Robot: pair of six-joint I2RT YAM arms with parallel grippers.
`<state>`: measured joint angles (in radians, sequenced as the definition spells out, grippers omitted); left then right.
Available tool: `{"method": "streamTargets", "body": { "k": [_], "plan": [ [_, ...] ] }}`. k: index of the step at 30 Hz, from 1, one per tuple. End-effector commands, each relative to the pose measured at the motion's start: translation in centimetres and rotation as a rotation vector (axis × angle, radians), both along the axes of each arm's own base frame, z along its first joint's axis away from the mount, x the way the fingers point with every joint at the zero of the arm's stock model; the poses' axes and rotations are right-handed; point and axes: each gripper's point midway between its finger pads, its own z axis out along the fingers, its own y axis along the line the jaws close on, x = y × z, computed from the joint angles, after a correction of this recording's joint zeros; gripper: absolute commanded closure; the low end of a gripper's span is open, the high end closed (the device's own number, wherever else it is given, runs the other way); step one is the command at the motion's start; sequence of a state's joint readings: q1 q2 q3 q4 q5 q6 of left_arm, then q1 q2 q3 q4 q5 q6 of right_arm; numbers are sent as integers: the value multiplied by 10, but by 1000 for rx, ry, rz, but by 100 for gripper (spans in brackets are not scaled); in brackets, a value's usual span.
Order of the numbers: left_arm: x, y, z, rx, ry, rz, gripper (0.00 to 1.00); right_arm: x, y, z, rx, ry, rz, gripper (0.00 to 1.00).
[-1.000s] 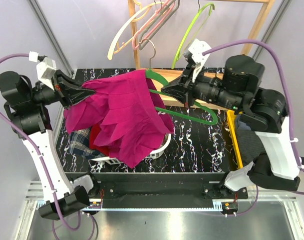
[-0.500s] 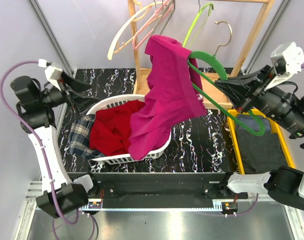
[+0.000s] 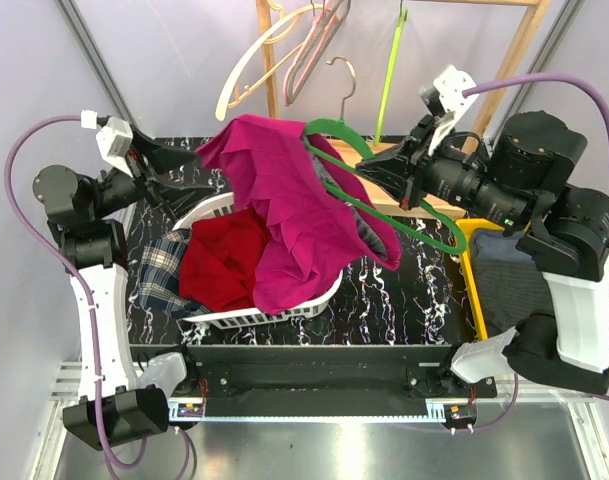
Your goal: Remove the skirt from the hanger
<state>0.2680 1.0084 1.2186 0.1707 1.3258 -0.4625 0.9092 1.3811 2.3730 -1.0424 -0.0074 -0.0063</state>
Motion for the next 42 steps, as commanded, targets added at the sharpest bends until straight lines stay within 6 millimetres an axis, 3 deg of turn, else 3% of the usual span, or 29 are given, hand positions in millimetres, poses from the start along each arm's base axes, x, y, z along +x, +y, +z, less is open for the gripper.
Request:
{"method": "streamTargets", "body": {
  "k": [1, 3, 8, 12, 13, 14, 16, 18, 19, 21, 24, 27, 29, 34, 36, 37, 40, 42],
  "plan": [
    [28, 10, 4, -19, -47, 76, 1, -39, 1, 83, 272, -119, 165, 100],
    [41, 15, -4, -9, -20, 87, 1, -47, 2, 90, 295, -117, 207, 100],
    [42, 14, -7, -10, 2, 27, 1, -64, 3, 98, 333, -102, 287, 100],
    [35, -2, -13, -56, 44, -80, 1, -67, 7, 98, 341, -91, 314, 100],
    [33, -7, -14, -109, 150, -118, 1, -67, 10, 96, 338, -86, 320, 100],
    [23, -17, -5, -94, 68, -174, 3, -66, 12, 94, 335, -79, 323, 100],
    [9, -32, -1, -109, 107, -272, 23, -64, 16, 89, 325, -65, 328, 100],
    [6, -37, 4, -95, 129, -302, 55, -61, 16, 87, 317, -63, 315, 100],
    [6, -38, 4, -96, 145, -311, 81, -59, 17, 85, 314, -63, 307, 100],
    [2, -37, 4, -60, 151, -333, 96, -57, 13, 84, 309, -70, 284, 100],
    [4, -31, 1, -39, 193, -331, 99, -56, 1, 86, 304, -92, 242, 100],
    [9, -9, 6, -35, 162, -245, 97, -56, -13, 85, 293, -105, 193, 100],
    [15, 17, 13, -20, 135, -146, 96, -58, -28, 87, 297, -118, 148, 100],
    [27, 84, 21, 25, 119, 83, 93, -63, -67, 72, 260, -117, 39, 100],
    [30, 103, 25, 36, 100, 145, 94, -63, -77, 61, 239, -92, 3, 100],
    [34, 120, 24, 28, 104, 196, 95, -67, -91, 61, 252, -99, -27, 100],
    [39, 142, 24, 17, 107, 255, 94, -70, -109, 52, 249, -81, -79, 100],
    [39, 145, 22, 38, 102, 260, 94, -69, -119, 45, 233, -67, -121, 100]
  ]
}}
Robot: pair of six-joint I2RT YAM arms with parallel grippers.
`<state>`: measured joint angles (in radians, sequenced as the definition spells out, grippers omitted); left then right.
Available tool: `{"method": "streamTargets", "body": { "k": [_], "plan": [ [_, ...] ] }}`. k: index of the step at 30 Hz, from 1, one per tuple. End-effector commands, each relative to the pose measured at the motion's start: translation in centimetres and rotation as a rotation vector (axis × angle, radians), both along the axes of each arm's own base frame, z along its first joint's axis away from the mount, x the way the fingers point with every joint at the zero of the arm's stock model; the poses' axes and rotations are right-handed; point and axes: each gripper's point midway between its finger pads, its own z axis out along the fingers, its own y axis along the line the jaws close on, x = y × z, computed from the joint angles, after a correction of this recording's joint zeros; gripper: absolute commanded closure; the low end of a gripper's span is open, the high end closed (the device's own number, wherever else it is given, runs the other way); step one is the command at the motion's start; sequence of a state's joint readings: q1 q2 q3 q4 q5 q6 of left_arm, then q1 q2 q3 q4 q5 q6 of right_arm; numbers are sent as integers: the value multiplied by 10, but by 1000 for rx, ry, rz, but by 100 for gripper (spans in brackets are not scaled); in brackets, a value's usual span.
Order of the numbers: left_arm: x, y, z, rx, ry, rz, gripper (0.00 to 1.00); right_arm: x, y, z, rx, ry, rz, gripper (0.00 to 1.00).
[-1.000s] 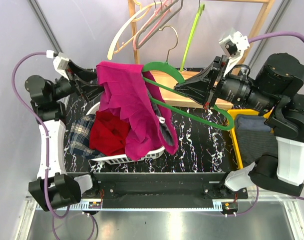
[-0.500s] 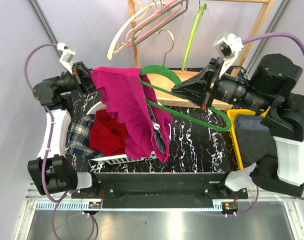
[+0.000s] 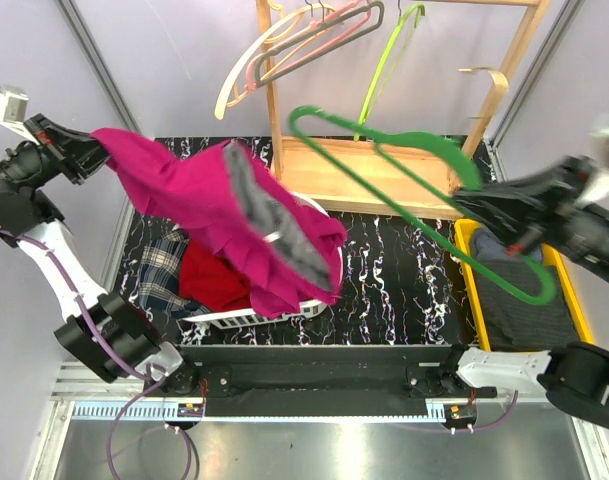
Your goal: Remove the skirt from the hanger
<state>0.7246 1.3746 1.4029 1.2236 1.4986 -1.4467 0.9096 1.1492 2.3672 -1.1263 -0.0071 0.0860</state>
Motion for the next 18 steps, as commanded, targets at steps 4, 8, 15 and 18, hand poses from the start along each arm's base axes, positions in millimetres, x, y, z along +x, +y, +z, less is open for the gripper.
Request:
{"method": "streamTargets", "body": {
  "k": [4, 8, 15, 18],
  "plan": [
    [-14, -3, -14, 107, -6, -1, 90, 8, -64, 9, 48, -37, -255, 100],
    [-37, -53, -43, 142, 36, -141, 81, 58, -105, -15, -87, -3, -648, 100],
    [-89, -133, -60, 173, -56, -409, 68, 122, -88, -42, -290, 12, -948, 100],
    [-80, -130, -72, 156, -6, -418, 67, 139, -81, -29, -265, -32, -976, 100]
  ]
}}
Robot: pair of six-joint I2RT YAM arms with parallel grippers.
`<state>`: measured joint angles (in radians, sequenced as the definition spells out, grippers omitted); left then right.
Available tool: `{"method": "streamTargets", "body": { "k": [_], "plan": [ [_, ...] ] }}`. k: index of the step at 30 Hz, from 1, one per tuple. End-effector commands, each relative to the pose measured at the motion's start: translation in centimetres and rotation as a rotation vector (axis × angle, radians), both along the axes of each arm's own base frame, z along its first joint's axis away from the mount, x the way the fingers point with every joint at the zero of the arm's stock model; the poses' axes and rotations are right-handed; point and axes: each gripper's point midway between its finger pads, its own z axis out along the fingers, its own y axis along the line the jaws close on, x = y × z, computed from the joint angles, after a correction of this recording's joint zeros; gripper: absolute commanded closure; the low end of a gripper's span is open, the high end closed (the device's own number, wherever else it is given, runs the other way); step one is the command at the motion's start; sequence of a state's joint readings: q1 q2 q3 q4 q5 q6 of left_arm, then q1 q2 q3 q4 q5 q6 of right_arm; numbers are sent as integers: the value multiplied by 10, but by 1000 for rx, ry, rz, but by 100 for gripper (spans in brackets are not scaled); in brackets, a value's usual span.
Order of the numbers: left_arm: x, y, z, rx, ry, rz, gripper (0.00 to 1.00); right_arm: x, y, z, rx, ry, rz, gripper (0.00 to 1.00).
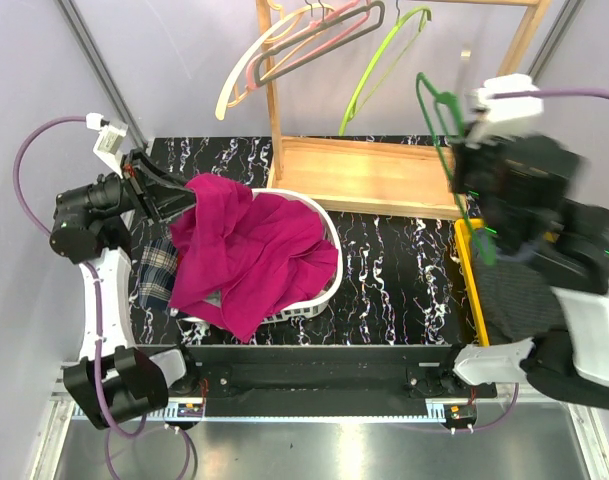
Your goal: Remove the skirt from the hanger
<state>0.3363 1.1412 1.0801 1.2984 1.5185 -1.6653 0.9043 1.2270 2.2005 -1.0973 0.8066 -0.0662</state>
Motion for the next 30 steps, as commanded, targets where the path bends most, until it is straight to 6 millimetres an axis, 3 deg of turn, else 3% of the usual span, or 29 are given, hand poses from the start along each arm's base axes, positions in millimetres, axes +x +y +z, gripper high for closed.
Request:
{"method": "streamTargets", "body": {
  "k": [1, 2, 4, 5, 7, 8, 10, 11, 13, 15, 16, 17, 19, 20, 21, 22, 23, 24, 25, 26, 28, 29, 30],
  "plan": [
    [-4, 3, -35, 204, -241, -28, 66, 35, -8, 25, -3, -101, -138, 100],
    [-3, 3, -40, 204, -225, -33, 59, 44, -6, 27, 14, -115, -140, 100],
    [-2, -1, -58, 210, -177, -77, 28, 64, -11, 24, 15, -124, -157, 100],
    [-4, -5, -63, 217, -171, -103, 2, 75, -10, 22, 21, -137, -170, 100],
    [-8, -14, -63, 228, -221, -144, 1, 92, -10, 18, 20, -136, -167, 100],
    [-8, -14, -57, 226, -252, -142, 1, 101, -24, 18, 39, -140, -211, 100],
    [0, -9, -41, 227, -301, -112, 1, 116, -26, 14, 71, -132, -198, 100],
    [4, -5, -22, 232, -356, -81, 1, 120, -39, 16, 82, -141, -227, 100],
    [14, 10, 10, 215, -434, 7, 1, 127, -38, 16, 102, -143, -215, 100],
    [22, 23, 57, 223, -555, 74, 1, 129, -35, 24, 124, -166, -198, 100],
    [22, 23, 75, 210, -609, 83, 1, 130, -29, 27, 140, -172, -167, 100],
    [16, 20, 106, 250, -744, 83, 1, 130, -28, 33, 153, -187, -154, 100],
    [18, 20, 144, 178, -781, 112, 1, 131, -21, 36, 164, -191, -123, 100],
    [23, 24, 167, 246, -1014, 179, 1, 131, -19, 37, 165, -192, -109, 100],
    [51, 40, 181, 176, -803, 301, 1, 135, -15, 36, 162, -187, -92, 100],
    [83, 75, 217, 126, -825, 672, 1, 136, -9, 34, 162, -182, -63, 100],
    [107, 69, 202, 343, -943, 758, 1, 137, -7, 35, 165, -181, -52, 100],
    [116, 77, 209, 352, -968, 851, 1, 142, -4, 32, 163, -172, -47, 100],
    [124, 99, 224, 315, -940, 1019, 1, 144, -2, 33, 168, -172, -40, 100],
    [142, 104, 213, 295, -843, 1030, 1, 147, -1, 33, 168, -171, -36, 100],
    [150, 112, 212, 287, -764, 1063, 1, 158, -2, 30, 170, -162, -44, 100],
    [162, 113, 192, 306, -685, 1048, 1, 163, -3, 29, 174, -159, -42, 100],
    [164, 113, 186, 315, -664, 1040, 1, 172, -3, 23, 173, -145, -45, 100]
  ]
}}
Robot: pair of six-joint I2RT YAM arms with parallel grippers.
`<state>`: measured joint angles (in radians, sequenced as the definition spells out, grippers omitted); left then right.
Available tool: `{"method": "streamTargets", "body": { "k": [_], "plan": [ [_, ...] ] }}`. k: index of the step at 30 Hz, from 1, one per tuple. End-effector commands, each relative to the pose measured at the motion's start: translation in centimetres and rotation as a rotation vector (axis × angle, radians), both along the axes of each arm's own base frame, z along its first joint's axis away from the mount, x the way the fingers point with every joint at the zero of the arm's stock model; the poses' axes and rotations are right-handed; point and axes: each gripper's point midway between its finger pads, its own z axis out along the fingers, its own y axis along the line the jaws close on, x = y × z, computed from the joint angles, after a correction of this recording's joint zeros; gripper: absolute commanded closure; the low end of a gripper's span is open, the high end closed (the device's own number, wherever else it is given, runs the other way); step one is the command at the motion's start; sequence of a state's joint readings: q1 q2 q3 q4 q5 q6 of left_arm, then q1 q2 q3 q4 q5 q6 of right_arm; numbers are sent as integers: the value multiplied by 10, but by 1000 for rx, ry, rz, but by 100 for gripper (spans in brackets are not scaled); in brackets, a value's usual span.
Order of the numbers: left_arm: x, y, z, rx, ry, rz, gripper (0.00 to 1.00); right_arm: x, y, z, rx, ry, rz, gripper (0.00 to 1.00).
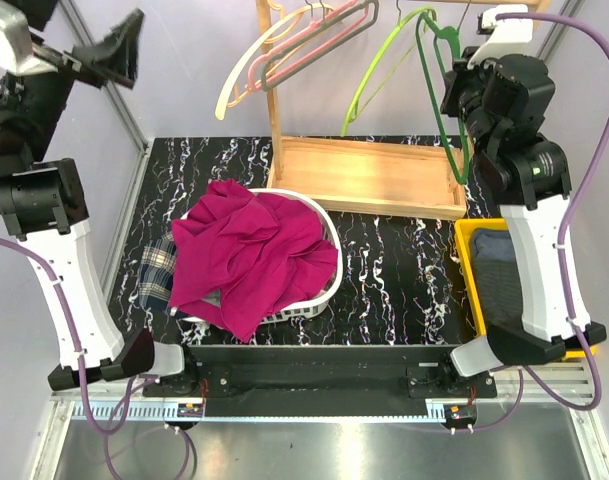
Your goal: Remove the skirt from the hanger
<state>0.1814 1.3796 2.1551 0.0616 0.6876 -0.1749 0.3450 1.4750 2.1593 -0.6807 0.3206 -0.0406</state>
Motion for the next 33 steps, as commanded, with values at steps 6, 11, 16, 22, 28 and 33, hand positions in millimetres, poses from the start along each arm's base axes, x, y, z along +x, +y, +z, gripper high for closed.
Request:
{"method": "streamTargets", "body": {
  "k": [6, 11, 16, 22, 28, 33],
  "plan": [
    [81, 55, -147, -52, 466, 282, 1, 47, -35, 15, 100, -60, -47, 100],
    [60, 43, -169, -55, 487, 233, 1, 74, -47, 7, 136, -49, -53, 100],
    [58, 43, -192, -39, 549, 238, 1, 98, -52, 16, 173, -84, -27, 100],
    [67, 45, -223, -21, 617, 238, 1, 120, -42, 13, 188, -93, 28, 100],
    [89, 49, -261, -69, 731, 230, 1, 146, -41, -20, 202, -21, 30, 100],
    [89, 51, -262, -75, 734, 242, 1, 160, -43, -47, 187, 38, 13, 100]
  ]
}}
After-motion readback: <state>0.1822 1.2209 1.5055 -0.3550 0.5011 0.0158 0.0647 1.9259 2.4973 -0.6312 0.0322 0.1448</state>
